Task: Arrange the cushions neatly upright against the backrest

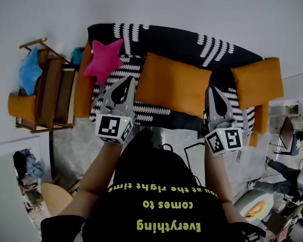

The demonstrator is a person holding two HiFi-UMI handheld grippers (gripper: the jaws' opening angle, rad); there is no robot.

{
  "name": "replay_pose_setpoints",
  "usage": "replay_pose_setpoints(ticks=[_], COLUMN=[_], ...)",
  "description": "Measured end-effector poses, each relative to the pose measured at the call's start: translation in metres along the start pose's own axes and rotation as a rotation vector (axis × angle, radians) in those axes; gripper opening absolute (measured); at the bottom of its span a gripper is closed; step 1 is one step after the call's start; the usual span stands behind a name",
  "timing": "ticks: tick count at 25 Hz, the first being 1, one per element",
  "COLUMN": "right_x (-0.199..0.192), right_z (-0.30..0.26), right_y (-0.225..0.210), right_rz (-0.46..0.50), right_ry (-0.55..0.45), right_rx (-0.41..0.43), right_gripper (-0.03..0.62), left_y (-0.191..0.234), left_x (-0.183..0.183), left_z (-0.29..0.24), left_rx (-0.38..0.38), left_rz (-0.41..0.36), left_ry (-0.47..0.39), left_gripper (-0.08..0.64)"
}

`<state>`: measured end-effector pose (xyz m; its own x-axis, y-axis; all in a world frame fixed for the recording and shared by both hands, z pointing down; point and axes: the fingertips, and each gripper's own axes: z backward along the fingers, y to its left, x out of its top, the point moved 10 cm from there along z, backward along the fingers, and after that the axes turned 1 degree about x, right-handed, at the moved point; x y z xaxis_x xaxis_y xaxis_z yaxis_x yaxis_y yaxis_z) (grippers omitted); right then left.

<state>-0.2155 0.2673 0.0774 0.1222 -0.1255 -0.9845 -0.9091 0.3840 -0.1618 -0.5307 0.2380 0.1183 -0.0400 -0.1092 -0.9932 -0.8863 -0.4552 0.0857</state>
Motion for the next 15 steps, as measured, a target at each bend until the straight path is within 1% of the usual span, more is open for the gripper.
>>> replay_pose_setpoints(ticks=[4,8,12,15], right_x=[-0.006,-0.016,-0.027,-0.034], right_z=[-0.033,-0.051,-0.062,-0.076], right_y=[-0.010,-0.027,-0.052,-0.074], right_rz=[-0.026,-0.042,-0.064,-0.084], right_ry=[0.020,0.065,0.100,0.110], right_rx=[-0.042,-0.076,-0.108,-0.109], right_gripper=[0.011,0.011,0.011,0.011], left_y=[0.026,0.036,0.037,0.038], left_x=[-0.005,-0.008,-0.019,-0.034], left_z=[-0.042,-0.072,-0.095,-0.115], left_rx=[-0.039,-0.063,-0.057,-0.041], left_rz=[0.007,-0.001,0.014,0.027], left_ry=[0.041,0.065,0.096,0.128], left_gripper=[-0.003,-0.003,-0.003,-0.003])
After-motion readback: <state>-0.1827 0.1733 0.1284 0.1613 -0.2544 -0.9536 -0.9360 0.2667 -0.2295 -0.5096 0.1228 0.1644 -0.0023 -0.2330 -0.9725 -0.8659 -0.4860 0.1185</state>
